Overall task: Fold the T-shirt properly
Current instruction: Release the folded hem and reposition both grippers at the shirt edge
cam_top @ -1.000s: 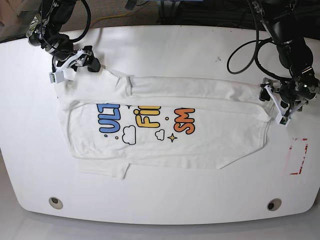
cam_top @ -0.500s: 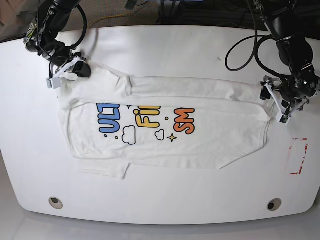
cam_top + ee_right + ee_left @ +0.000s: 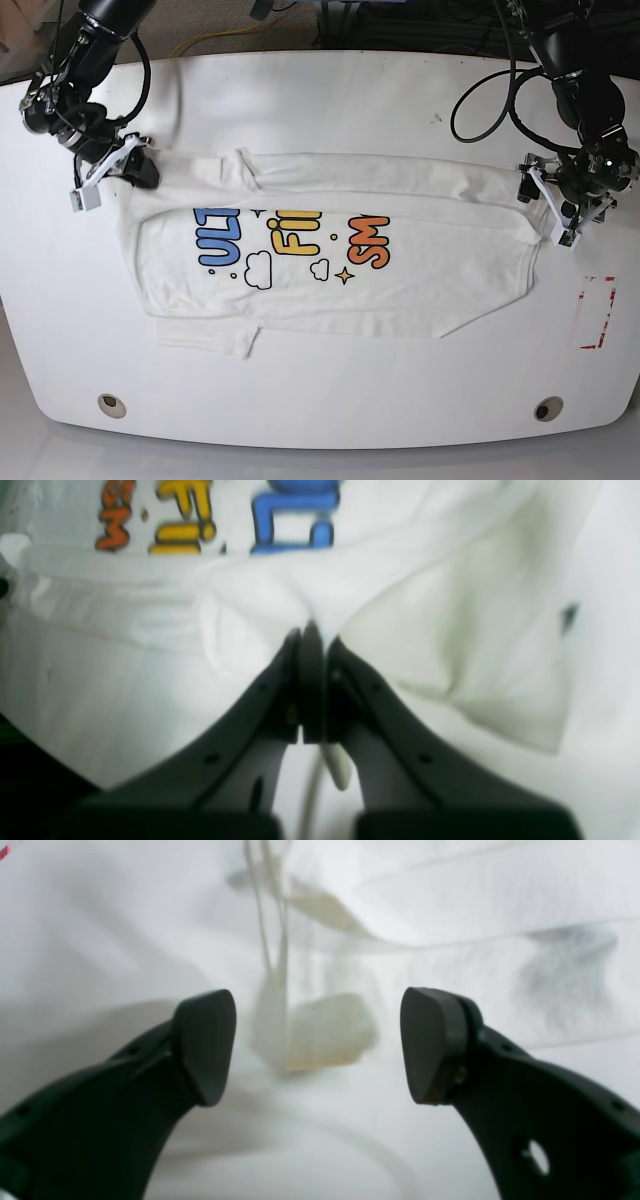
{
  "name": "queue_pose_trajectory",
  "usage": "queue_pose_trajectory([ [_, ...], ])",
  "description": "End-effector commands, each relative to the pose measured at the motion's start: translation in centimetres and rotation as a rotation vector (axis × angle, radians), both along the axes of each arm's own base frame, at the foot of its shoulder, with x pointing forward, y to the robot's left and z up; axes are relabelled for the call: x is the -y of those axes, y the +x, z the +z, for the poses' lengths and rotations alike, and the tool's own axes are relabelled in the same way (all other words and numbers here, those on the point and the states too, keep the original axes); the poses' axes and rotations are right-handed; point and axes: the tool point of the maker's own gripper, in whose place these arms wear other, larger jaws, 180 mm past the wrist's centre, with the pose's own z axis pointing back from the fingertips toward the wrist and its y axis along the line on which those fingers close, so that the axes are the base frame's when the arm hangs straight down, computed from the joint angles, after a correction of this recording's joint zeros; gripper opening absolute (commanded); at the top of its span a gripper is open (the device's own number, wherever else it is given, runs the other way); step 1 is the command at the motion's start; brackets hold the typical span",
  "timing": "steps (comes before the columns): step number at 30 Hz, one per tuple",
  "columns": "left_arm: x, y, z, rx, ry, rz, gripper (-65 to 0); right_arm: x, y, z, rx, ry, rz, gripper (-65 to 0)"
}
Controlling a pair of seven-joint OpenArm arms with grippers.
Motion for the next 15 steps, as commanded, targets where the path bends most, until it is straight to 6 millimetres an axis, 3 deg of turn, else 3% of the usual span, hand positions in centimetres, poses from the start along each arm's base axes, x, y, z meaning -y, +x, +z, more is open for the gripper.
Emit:
queue_pose_trajectory([
  [1,-0.4,0.6,1.0,0.035,0.011,-0.004,-17.9,1.0,1.5,1.5,0.049,-0.019,0.003,-65.0],
  [11,-0.5,0.6,1.0,0.034,0.013,-0.004,-17.9,1.3,6.6,0.9,0.013,0.025,0.077,-65.0],
  [15,-0.5,0.6,1.1,0.036,0.016,-0.005,-17.9,2.0,7.5,0.8,-0.009,-0.008,0.113,-63.7],
])
